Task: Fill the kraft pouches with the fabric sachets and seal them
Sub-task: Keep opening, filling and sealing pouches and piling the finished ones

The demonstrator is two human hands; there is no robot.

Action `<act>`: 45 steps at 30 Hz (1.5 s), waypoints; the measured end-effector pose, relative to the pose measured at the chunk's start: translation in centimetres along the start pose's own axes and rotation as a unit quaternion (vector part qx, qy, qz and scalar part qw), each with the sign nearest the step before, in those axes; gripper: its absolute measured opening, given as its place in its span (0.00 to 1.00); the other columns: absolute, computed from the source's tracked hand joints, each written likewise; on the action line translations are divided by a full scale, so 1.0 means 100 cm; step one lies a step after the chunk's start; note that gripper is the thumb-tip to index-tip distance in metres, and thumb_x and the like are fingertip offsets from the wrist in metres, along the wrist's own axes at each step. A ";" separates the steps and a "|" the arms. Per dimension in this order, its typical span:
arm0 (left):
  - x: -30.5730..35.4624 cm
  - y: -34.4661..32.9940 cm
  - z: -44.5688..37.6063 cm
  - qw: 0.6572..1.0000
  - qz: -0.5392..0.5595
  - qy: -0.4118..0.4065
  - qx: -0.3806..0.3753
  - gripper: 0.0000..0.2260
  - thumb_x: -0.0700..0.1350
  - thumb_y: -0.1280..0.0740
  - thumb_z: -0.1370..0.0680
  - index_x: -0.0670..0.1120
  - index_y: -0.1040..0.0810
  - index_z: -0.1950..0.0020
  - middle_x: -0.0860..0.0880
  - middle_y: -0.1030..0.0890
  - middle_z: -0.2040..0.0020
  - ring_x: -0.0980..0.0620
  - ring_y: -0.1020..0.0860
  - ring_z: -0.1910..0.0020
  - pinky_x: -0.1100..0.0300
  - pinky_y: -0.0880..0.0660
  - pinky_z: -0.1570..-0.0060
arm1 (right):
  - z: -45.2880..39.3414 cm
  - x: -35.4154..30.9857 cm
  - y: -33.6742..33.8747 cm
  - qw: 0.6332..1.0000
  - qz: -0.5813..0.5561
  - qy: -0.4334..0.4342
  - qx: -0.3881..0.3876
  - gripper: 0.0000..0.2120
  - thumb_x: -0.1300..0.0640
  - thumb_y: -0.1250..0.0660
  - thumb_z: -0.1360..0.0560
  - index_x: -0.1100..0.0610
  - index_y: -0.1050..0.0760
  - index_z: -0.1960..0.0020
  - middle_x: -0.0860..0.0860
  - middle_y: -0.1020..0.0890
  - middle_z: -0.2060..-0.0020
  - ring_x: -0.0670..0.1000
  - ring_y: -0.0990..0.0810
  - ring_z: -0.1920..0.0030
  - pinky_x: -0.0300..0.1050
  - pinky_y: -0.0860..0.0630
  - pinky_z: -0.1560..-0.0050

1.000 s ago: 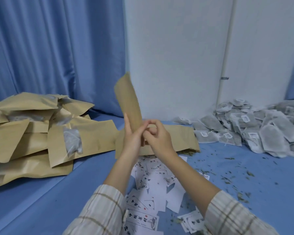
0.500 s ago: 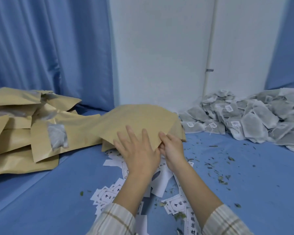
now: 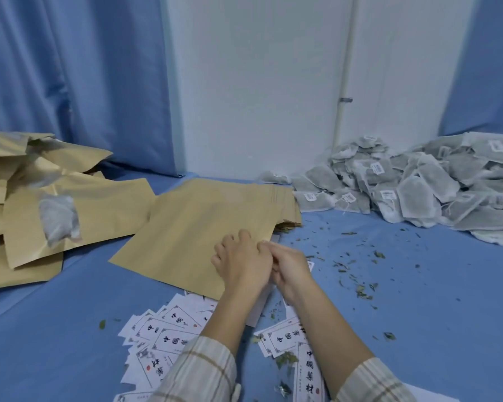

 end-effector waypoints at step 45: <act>-0.022 0.014 0.009 0.959 0.260 0.006 0.113 0.10 0.45 0.39 0.21 0.45 0.19 0.55 0.45 0.18 0.57 0.43 0.23 0.55 0.57 0.33 0.61 | 0.002 0.006 -0.034 0.970 -0.220 0.020 -0.101 0.10 0.60 0.42 0.20 0.62 0.23 0.51 0.54 0.16 0.60 0.48 0.17 0.58 0.41 0.21 0.49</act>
Point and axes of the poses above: each hand's wrist, its own z-axis away from the middle knuckle, its own y-axis out of the back of the hand, x = y × z, the point moved 10 cm from there along -z, towards the middle knuckle
